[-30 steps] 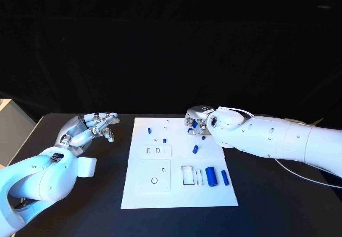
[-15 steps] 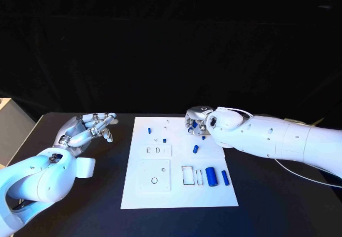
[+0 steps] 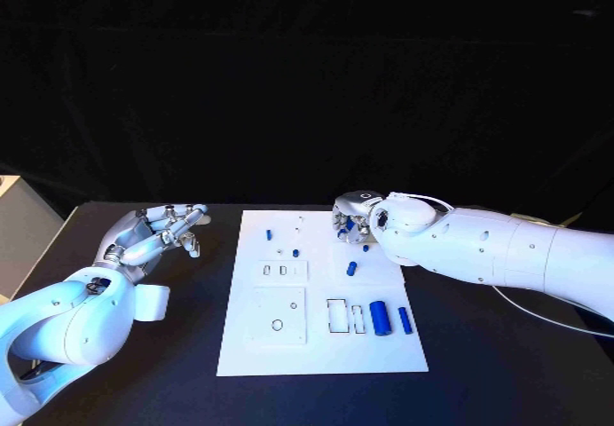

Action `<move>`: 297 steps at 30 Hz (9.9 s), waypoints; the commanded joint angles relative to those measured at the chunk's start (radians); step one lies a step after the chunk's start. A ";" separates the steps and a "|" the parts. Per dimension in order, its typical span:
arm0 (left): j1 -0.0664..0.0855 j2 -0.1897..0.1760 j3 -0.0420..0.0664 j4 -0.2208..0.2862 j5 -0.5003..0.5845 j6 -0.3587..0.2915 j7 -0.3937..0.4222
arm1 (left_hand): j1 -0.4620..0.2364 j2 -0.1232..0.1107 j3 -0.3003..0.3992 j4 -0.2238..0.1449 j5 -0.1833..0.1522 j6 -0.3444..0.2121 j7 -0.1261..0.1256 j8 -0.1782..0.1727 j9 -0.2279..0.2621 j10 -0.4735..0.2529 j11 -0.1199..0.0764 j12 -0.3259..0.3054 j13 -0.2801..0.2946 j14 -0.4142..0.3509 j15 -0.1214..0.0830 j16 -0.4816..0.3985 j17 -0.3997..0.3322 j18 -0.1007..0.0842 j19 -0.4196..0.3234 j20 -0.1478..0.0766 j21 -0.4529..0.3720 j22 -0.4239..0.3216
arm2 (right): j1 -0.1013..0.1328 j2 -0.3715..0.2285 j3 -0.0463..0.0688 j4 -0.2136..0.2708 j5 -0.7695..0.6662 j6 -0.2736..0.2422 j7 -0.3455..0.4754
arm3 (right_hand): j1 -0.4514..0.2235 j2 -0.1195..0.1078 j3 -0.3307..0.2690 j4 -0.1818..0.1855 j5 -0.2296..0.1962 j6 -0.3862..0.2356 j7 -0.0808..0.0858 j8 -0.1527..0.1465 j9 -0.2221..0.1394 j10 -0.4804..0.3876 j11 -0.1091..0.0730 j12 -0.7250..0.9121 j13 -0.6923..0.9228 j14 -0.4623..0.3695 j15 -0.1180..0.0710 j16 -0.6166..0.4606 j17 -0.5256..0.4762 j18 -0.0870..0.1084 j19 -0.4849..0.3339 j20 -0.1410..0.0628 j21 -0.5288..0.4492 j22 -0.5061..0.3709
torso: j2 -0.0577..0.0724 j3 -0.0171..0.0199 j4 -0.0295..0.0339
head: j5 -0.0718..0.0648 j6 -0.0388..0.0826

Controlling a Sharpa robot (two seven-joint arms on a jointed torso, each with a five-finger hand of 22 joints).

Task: Assemble the parts on the task board

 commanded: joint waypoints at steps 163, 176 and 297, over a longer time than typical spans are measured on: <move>-0.010 0.004 0.003 -0.029 -0.005 0.025 -0.002 | 0.000 -0.001 0.018 -0.012 -0.007 -0.014 0.004 0.003 0.006 -0.013 0.000 -0.002 0.001 -0.010 0.003 0.015 -0.005 0.010 -0.012 0.003 0.039 0.031 | 0.008 -0.103 0.018 0.056 0.214 -0.324 0.021 | 0.118 -0.051 -0.203 0.219 -0.062 -0.050 -0.016 -0.085 0.027 0.224 -0.044 0.185 0.088 0.022 -0.032 0.042 -0.002 -0.015 0.017 -0.022 0.011 0.066 | 0.004 0.0130 -0.0136 | 0.029 0.049; -0.022 0.008 0.003 -0.039 -0.016 0.034 -0.006 | -0.008 -0.005 0.015 -0.014 -0.007 -0.018 0.001 0.003 0.008 0.001 -0.004 0.012 0.007 -0.014 0.001 0.020 -0.006 0.011 -0.018 0.003 0.051 0.041 | 0.008 -0.106 0.018 0.015 0.326 -0.147 -0.041 | 0.063 -0.001 -0.420 0.234 -0.018 -0.095 0.003 -0.046 0.038 0.410 -0.015 1.504 1.490 0.105 -0.001 0.214 0.484 -0.089 0.123 0.005 0.299 0.428 | 0.005 0.0119 -0.0114 | 0.018 0.037; -0.024 0.015 0.003 -0.043 -0.024 0.038 -0.032 | 0.016 0.005 0.042 -0.047 -0.006 -0.021 0.002 0.009 0.014 -0.018 -0.002 0.018 0.013 -0.020 0.001 0.030 -0.009 0.011 -0.036 0.003 0.072 0.053 | -0.031 0.013 0.018 0.104 0.056 -0.375 -0.056 | 0.070 0.015 -0.240 0.200 0.130 -0.006 -0.033 0.029 0.054 0.410 -0.047 1.504 1.490 0.106 -0.034 0.215 0.489 -0.092 0.128 -0.023 0.308 0.439 | 0.006 0.0119 -0.0055 | 0.023 0.021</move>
